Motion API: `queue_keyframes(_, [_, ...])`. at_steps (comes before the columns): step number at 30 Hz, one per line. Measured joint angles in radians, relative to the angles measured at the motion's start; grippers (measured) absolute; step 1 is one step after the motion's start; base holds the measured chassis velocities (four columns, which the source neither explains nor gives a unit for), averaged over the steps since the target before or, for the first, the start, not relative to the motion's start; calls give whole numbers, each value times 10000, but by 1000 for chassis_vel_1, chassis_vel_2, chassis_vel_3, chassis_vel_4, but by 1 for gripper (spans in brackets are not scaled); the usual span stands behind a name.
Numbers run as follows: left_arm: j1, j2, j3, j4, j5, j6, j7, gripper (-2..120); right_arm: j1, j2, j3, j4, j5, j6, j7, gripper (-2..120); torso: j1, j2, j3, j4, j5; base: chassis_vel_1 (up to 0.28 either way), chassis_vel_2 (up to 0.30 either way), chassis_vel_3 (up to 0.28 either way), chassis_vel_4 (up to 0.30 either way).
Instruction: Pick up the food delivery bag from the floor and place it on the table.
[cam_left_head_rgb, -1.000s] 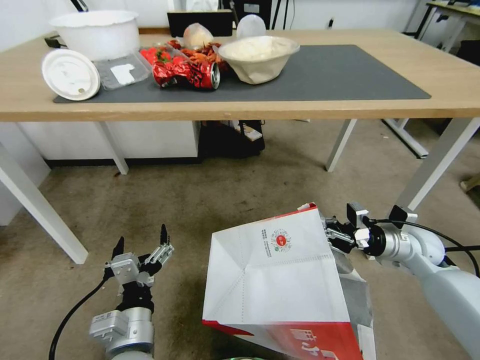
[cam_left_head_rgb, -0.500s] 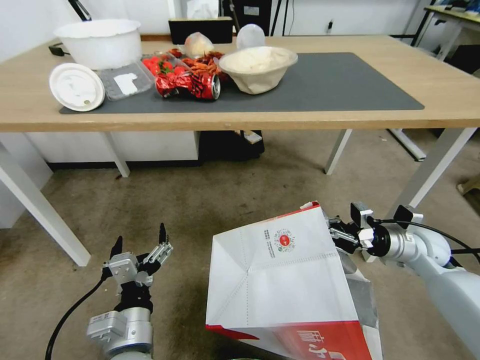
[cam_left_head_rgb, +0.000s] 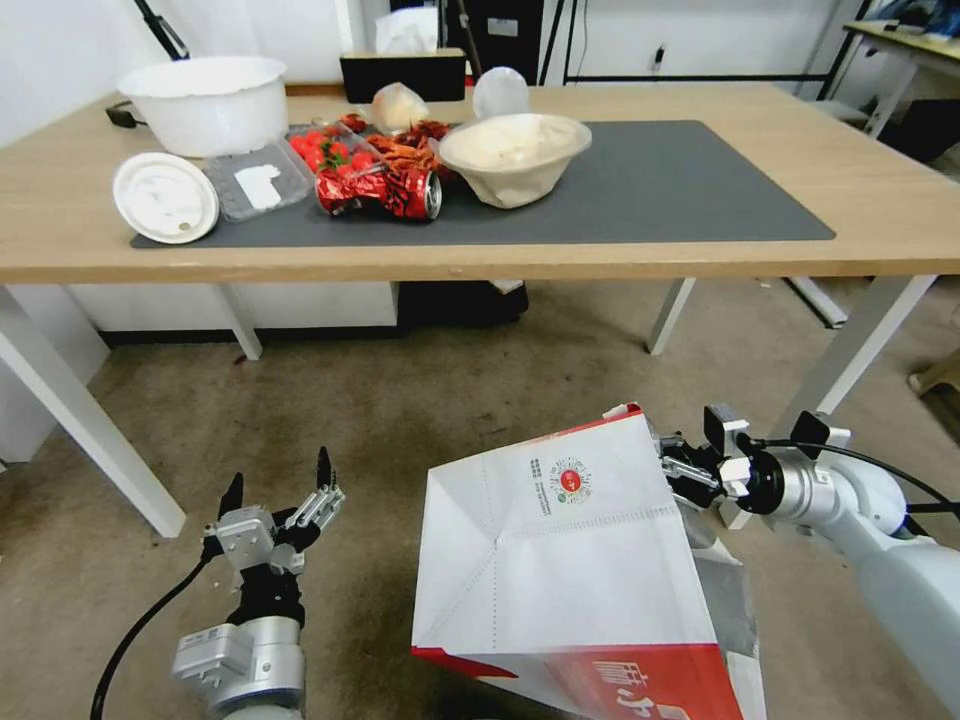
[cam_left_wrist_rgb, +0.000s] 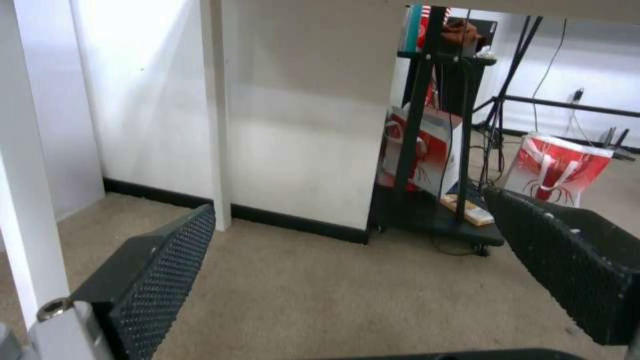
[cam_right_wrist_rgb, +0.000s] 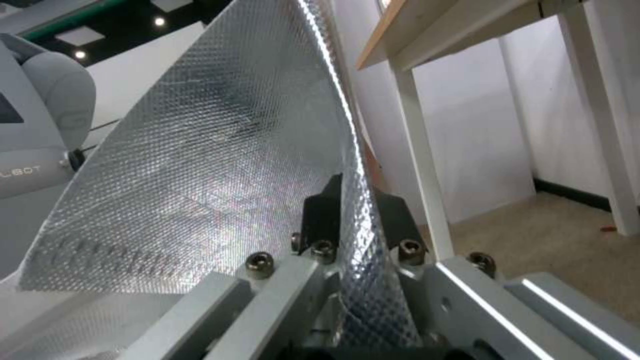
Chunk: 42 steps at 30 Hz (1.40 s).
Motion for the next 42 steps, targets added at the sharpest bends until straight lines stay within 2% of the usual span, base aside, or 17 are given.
queue_keyframes(42, [-12,2,-34,120,90,-15,105,100,51,-93,-66,35,-94,-40,-35,0,500,1654,1154,0,1,0,0,0,0])
